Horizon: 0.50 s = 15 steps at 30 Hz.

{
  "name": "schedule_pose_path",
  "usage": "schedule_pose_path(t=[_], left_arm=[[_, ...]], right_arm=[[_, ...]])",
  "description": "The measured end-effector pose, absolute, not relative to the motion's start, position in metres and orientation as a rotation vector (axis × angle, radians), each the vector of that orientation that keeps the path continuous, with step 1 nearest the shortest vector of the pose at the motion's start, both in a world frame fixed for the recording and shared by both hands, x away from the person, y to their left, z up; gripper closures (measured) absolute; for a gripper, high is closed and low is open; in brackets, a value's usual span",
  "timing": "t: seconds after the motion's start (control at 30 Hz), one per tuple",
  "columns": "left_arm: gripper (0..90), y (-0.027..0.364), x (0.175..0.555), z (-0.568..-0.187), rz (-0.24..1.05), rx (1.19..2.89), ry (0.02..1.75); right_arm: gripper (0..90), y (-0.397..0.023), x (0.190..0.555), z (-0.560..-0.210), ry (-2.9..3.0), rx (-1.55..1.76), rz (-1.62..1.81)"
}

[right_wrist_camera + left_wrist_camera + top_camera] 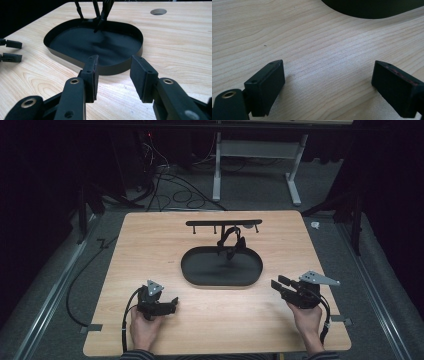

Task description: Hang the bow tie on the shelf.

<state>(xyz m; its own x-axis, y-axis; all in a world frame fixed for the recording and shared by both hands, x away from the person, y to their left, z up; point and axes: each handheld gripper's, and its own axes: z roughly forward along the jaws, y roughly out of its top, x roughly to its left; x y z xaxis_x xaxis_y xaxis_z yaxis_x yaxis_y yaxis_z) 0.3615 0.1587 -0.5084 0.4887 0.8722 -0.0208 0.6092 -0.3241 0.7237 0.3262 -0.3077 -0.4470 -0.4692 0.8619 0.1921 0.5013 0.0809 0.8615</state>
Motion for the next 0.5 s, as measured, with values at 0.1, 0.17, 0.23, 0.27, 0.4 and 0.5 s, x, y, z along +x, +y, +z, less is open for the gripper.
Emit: schedule_pose_path(t=[0.1,0.17,0.23,0.27,0.4,0.5], left_arm=[[11.7,0.159,0.362,-0.508,0.496,2.054,1.216],[11.7,0.159,0.362,-0.508,0.496,2.054,1.216],[11.7,0.159,0.362,-0.508,0.496,2.054,1.216],[11.7,0.159,0.362,-0.508,0.496,2.054,1.216],[11.7,0.159,0.362,-0.508,0.496,2.054,1.216],[11.7,0.159,0.362,-0.508,0.495,2.054,1.216]], right_arm=[[59.9,-0.307,0.326,-0.45,2.005,1.35,1.346],[60.0,-0.307,0.326,-0.451,2.006,1.354,1.344],[60.0,-0.307,0.326,-0.453,2.009,1.36,1.342],[59.9,-0.307,0.326,-0.454,2.01,1.359,1.342],[59.9,-0.306,0.326,-0.456,2.013,1.364,1.344],[59.9,-0.306,0.326,-0.459,2.017,1.376,1.341]])
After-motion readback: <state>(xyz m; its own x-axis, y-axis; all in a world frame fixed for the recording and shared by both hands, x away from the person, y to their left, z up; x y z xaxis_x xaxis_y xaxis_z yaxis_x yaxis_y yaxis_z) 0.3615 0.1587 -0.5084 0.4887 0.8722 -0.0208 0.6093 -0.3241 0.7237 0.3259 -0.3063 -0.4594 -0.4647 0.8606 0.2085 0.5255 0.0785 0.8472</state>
